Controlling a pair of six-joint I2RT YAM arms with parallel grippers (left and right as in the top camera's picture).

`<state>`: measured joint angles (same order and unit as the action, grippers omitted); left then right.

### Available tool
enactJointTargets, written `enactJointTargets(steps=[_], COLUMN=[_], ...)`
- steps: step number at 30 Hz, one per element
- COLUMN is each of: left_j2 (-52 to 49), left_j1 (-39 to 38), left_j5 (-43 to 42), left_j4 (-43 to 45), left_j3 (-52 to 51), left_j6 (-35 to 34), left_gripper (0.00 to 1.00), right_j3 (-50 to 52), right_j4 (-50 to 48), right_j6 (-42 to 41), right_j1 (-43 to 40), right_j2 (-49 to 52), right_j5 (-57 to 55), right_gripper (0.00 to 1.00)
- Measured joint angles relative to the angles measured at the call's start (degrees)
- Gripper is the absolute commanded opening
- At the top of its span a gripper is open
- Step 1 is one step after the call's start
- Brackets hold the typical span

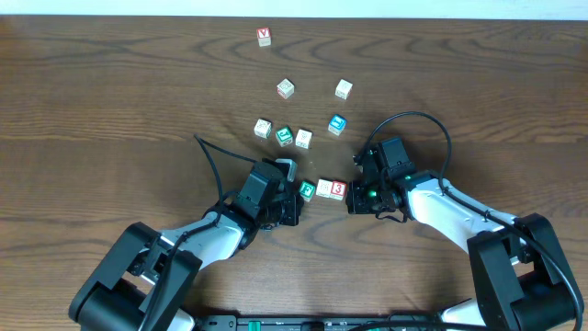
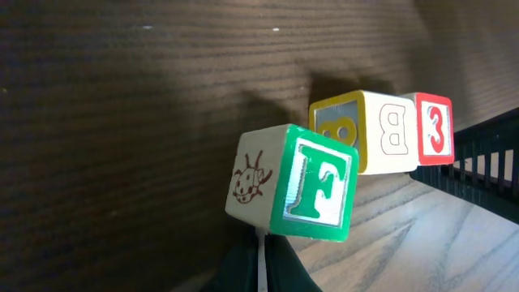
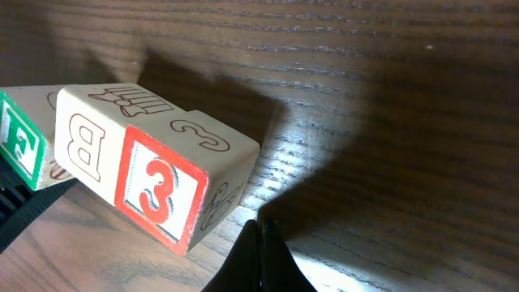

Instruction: Lift 3 blocks

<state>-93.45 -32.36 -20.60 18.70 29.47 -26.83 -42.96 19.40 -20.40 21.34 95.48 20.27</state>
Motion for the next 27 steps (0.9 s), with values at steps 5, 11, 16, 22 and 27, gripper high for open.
enactJointTargets(steps=[5,11,16,22,27], left_j2=[-0.2,-0.2,-0.2,-0.2,-0.2], left_j1=[0.0,-0.5,-3.5,-5.8,-5.8], left_j5=[0.4,0.2,0.1,1.2,2.3], left_j4=[0.8,0.8,0.9,1.2,1.2], left_j3=[-0.1,-0.1,-0.1,-0.2,-0.2], left_j6=[-0.3,-0.6,-1.7,-3.0,-3.4], left_gripper=[0.07,0.08,0.07,0.07,0.07], right_j3=[0.0,0.0,0.0,0.0,0.0], right_j4=[0.0,-0.1,-0.1,-0.2,-0.2], right_j6=[0.0,0.0,0.0,0.0,0.0], right_j1=[0.0,0.0,0.0,0.0,0.0], right_j2=[0.0,0.0,0.0,0.0,0.0], right_j5=[0.0,0.0,-0.1,-0.2,-0.2], right_gripper=[0.01,0.01,0.01,0.01,0.01])
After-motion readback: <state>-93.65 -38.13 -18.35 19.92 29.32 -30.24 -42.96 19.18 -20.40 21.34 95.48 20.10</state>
